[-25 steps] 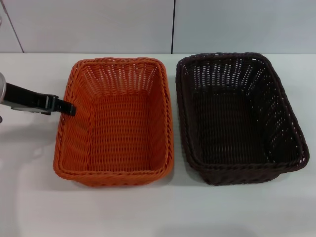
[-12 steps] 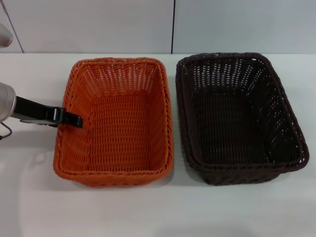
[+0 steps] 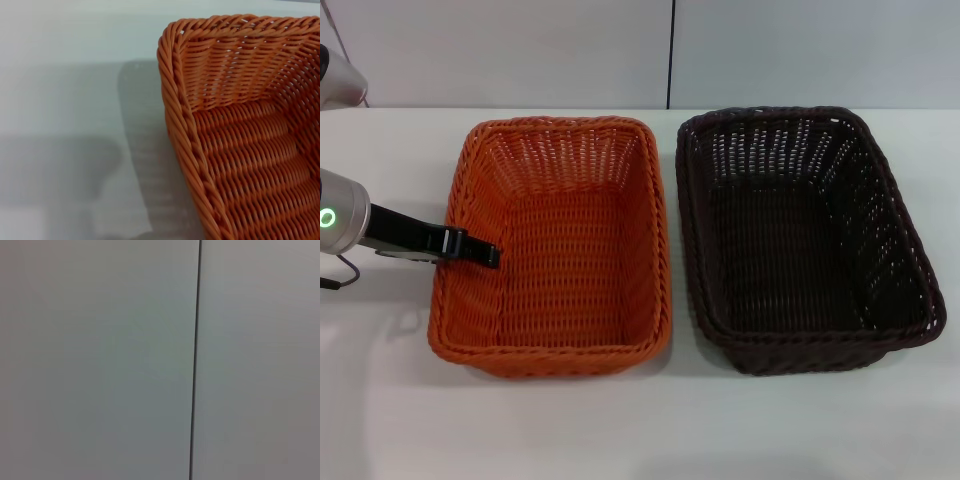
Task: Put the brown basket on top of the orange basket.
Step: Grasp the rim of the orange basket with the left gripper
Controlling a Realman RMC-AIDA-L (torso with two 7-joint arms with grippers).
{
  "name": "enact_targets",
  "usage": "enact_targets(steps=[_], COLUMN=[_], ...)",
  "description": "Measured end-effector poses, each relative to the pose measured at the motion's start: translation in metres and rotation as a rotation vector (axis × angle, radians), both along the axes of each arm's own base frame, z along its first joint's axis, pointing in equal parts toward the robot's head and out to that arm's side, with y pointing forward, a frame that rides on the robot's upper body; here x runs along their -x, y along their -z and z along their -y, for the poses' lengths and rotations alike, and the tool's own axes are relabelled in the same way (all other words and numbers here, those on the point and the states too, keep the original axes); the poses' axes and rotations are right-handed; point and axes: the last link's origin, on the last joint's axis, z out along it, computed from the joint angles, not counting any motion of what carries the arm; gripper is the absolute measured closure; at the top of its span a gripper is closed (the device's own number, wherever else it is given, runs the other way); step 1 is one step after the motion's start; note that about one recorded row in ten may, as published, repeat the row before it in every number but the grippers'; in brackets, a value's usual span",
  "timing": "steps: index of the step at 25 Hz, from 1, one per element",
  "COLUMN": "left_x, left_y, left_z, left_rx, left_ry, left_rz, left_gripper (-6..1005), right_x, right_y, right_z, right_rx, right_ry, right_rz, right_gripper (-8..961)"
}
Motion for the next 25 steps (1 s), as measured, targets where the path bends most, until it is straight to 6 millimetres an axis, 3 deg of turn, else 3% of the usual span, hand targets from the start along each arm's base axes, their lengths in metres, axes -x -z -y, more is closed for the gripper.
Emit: enact_targets(steps=[13, 25], left_x=[0.0028, -0.0025], left_y=[-0.0058, -0.0073], left_z=[0.0002, -0.0013], left_rx=[-0.019, -0.014], left_ry=[-0.004, 0.014], left_rz=[-0.002, -0.009], left_gripper=[380, 774], right_x=[-0.0039, -0.0027], right_y=[0.0023, 0.0017], right_z=[0.0039, 0.0029], right_rx=[0.002, -0.003], right_ry=[0.012, 0.010], right_rz=[-0.006, -0.009], right_gripper=[329, 328])
